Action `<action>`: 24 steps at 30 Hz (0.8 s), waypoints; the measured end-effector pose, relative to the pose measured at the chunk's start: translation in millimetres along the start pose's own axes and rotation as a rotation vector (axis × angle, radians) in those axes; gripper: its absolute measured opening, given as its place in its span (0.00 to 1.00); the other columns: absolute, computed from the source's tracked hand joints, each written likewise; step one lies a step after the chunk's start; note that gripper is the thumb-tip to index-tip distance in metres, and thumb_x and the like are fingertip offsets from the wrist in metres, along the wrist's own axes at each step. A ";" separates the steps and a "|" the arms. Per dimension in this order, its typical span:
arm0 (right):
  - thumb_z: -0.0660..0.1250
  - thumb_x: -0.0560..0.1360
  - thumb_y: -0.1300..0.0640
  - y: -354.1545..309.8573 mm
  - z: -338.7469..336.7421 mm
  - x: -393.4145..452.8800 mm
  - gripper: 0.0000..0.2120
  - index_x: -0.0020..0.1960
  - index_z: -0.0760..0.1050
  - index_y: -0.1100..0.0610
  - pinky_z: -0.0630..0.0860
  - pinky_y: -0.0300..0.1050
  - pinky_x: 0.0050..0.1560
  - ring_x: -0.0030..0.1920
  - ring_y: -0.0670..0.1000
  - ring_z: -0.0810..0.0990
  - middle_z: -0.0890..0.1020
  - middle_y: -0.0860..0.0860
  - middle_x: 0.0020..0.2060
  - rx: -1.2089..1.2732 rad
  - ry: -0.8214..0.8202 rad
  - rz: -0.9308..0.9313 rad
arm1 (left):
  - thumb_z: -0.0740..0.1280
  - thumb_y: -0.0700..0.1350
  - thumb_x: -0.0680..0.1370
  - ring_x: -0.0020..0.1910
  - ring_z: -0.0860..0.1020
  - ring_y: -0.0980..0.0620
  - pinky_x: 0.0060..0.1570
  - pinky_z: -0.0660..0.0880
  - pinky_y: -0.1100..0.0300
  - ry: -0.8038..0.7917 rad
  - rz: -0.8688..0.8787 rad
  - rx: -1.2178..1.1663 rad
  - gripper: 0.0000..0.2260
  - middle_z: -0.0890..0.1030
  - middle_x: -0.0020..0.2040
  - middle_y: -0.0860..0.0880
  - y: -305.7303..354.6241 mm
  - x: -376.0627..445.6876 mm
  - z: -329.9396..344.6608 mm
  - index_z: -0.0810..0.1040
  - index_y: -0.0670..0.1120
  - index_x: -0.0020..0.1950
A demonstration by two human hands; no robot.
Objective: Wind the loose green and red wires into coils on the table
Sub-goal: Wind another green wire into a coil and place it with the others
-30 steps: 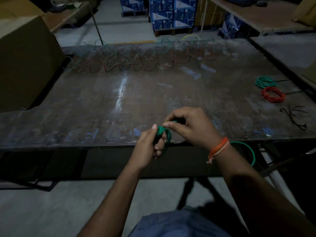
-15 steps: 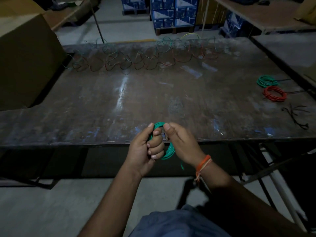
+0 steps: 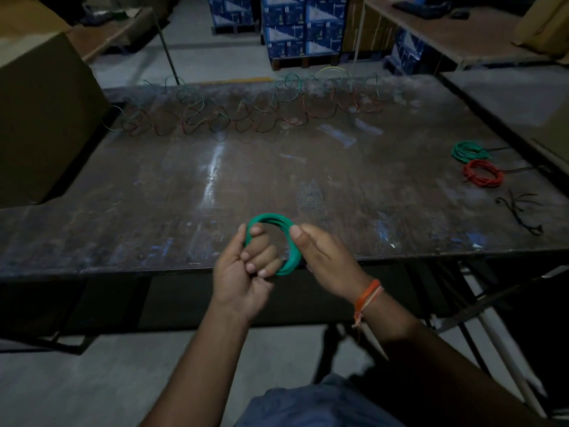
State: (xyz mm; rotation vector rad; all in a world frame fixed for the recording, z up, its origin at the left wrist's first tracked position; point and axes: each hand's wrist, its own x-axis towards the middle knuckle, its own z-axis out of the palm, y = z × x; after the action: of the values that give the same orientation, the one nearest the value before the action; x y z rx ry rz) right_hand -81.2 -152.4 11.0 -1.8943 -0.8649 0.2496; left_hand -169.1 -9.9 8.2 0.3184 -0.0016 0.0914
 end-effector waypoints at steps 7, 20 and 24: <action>0.57 0.80 0.44 2.0 -10.6 -20.4 0.15 0.49 0.77 0.52 0.76 0.52 0.42 0.41 0.51 0.80 0.81 0.48 0.38 -0.418 -0.247 -0.199 | 0.55 0.48 0.84 0.23 0.65 0.59 0.25 0.65 0.66 0.207 0.353 -0.016 0.13 0.67 0.27 0.55 53.1 10.7 -14.9 0.72 0.47 0.42; 0.68 0.78 0.59 -81.7 -14.7 -4.1 0.04 0.46 0.79 0.58 0.70 0.39 0.41 0.38 0.46 0.75 0.79 0.50 0.37 -0.357 -0.186 -0.453 | 0.50 0.44 0.87 0.26 0.72 0.55 0.30 0.71 0.62 0.323 0.488 1.248 0.18 0.75 0.27 0.50 29.9 0.0 -2.9 0.68 0.34 0.45; 0.70 0.77 0.59 -93.0 -10.6 15.7 0.03 0.46 0.82 0.58 0.72 0.39 0.41 0.38 0.45 0.77 0.80 0.50 0.37 -0.362 -0.068 -0.490 | 0.54 0.52 0.85 0.29 0.66 0.52 0.30 0.64 0.58 0.199 0.404 1.347 0.19 0.69 0.29 0.47 44.8 -7.3 -11.1 0.69 0.42 0.40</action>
State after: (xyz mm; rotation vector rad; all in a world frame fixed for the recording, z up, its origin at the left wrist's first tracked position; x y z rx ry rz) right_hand -106.8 -126.5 98.6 -1.9320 -1.4634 -0.1543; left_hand -180.6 35.2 11.5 1.6541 0.2012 0.5298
